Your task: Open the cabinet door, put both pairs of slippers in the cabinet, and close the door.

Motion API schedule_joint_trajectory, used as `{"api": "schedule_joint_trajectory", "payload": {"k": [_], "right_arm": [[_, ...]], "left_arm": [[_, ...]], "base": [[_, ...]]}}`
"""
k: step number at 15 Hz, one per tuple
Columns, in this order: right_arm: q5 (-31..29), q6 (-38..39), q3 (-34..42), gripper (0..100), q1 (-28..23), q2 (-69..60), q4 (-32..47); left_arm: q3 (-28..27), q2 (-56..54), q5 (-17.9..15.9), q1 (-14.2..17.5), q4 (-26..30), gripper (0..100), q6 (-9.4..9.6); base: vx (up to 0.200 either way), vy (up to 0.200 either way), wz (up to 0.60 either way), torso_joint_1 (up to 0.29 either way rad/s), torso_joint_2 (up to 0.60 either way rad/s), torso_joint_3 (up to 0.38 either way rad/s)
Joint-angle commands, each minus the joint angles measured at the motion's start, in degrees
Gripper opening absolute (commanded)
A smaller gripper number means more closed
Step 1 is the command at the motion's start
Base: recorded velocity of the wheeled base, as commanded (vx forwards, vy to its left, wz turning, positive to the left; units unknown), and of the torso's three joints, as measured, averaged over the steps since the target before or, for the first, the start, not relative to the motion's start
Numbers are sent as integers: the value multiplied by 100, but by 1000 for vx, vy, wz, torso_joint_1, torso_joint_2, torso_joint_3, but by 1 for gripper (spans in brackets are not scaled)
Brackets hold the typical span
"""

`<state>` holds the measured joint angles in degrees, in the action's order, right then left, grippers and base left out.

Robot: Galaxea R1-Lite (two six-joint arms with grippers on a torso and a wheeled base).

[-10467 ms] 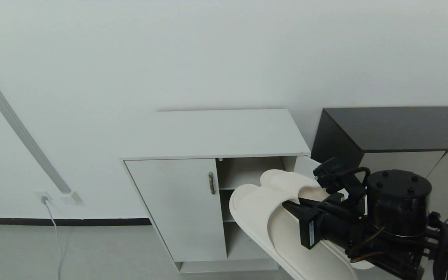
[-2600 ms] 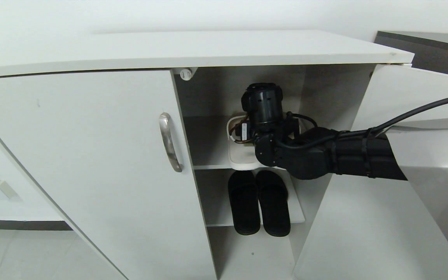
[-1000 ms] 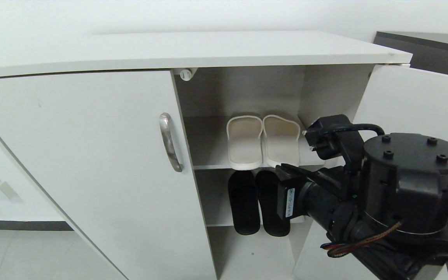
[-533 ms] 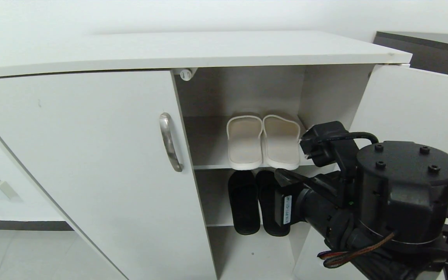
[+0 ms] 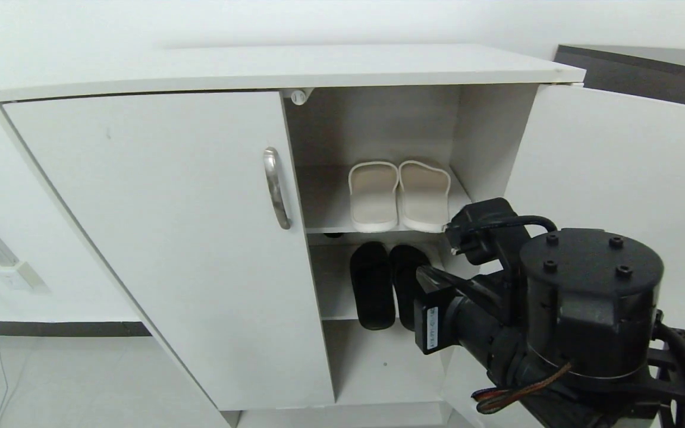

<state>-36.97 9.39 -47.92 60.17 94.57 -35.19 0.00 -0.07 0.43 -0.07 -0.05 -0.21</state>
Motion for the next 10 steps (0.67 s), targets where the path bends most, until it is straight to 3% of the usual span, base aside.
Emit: {"api": "schedule_joint_trajectory", "payload": {"k": [1,10], "right_arm": [[-3,11,20,0,-14,123,-5],[50,-16,204,0,-208,298,-172]], "left_arm": [[0,7,1,-1,-4,0,-6],[0,7,10,-1,-4,0,-14]], "base": [[-200,0,0,-2,7,7],[-200,0,0,-1,3,3]]}}
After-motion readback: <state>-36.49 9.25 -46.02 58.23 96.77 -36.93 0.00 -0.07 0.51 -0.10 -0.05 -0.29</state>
